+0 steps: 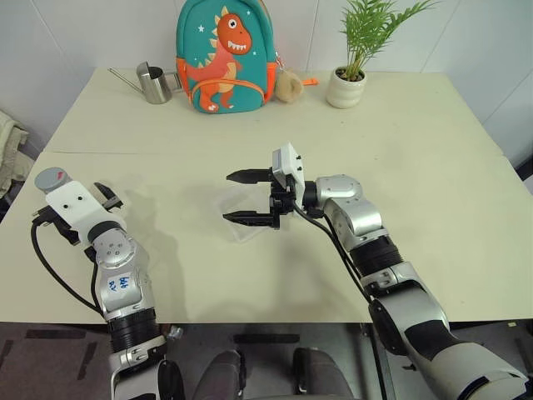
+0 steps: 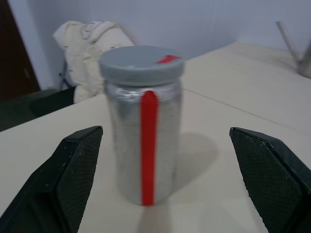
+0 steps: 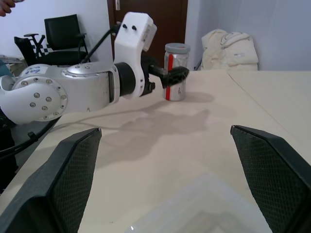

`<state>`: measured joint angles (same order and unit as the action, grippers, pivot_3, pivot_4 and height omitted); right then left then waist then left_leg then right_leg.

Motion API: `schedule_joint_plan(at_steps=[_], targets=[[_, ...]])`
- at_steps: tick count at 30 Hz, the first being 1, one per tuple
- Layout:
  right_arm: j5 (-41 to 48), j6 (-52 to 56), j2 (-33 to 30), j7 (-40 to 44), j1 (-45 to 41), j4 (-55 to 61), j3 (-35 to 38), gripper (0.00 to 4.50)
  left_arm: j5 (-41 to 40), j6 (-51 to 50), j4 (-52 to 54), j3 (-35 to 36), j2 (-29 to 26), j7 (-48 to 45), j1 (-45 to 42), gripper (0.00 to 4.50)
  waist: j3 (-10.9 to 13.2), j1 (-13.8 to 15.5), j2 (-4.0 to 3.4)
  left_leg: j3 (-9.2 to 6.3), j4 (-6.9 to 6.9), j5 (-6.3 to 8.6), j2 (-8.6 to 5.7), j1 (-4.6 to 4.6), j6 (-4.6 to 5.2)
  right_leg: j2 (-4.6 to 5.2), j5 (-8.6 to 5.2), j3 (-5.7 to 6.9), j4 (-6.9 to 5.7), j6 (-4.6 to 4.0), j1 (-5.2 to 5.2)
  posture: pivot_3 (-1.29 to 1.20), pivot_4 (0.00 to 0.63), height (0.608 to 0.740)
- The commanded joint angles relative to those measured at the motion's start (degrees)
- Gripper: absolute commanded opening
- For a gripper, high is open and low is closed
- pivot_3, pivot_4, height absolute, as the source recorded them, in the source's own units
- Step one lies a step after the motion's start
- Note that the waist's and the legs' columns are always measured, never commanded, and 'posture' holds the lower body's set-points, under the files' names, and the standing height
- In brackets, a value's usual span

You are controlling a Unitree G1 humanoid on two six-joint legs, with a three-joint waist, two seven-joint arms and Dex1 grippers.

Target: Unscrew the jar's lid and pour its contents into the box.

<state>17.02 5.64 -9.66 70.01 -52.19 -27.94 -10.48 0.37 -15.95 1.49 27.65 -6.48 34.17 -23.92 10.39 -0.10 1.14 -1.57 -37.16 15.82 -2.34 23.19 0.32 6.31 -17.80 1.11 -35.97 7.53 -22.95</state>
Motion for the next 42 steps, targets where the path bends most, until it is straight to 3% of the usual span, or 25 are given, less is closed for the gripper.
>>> schedule_joint_plan(at_steps=[1,21,29,32,38,42], targets=[[1.0,0.2,-0.6,-0.8,-0.1,2.9,2.0,4.50,1.6,0.8,1.0,-0.7,-0.9,0.8,-1.4,4.44,0.0,0.0,0.00,0.00,0.00,0.00,0.00,0.00,0.00,0.00,0.00,0.00,0.00,0.00,0.00,0.00,0.150,0.740],[0.6,0.7,-1.4,-2.4,0.1,3.3,2.9,4.50,0.0,10.7,-22.3,1.9,-11.5,0.9,-9.6,4.44,0.0,-0.1,0.02,0.47,0.04,-0.01,0.03,0.03,0.01,0.13,0.02,0.17,-0.13,-0.02,-0.36,0.00,0.150,0.740],[0.5,0.6,-1.8,-3.0,0.9,3.3,2.9,4.50,-0.5,13.6,-27.4,1.8,-13.1,1.0,-10.7,4.44,0.0,-0.1,0.04,0.57,0.03,0.00,0.06,0.03,0.03,0.17,0.07,0.21,-0.18,-0.06,-0.44,0.00,0.150,0.740],[0.5,0.6,-1.9,-3.3,1.6,3.8,2.9,4.50,-0.6,14.2,-28.3,1.6,-13.6,0.5,-10.8,3.84,0.0,-0.1,0.05,0.57,0.04,0.00,0.06,0.03,0.03,0.18,0.08,0.23,-0.18,-0.06,-0.44,0.00,0.150,0.740],[0.6,0.6,-2.1,-3.4,2.6,4.2,2.9,4.50,-1.9,14.9,-28.4,1.5,-14.3,-1.5,-10.8,1.96,0.0,-0.1,0.05,0.63,0.02,0.00,0.09,0.03,0.03,0.18,0.10,0.27,-0.21,-0.09,-0.49,0.00,0.150,0.740],[1.1,1.4,-3.0,-3.5,3.2,5.1,3.6,4.50,-4.2,12.3,-20.8,0.1,-14.3,-7.3,-8.8,1.91,0.0,-0.1,0.06,0.62,0.02,0.00,0.11,0.03,0.03,0.18,0.17,0.29,-0.21,-0.14,-0.49,0.00,0.150,0.740]])
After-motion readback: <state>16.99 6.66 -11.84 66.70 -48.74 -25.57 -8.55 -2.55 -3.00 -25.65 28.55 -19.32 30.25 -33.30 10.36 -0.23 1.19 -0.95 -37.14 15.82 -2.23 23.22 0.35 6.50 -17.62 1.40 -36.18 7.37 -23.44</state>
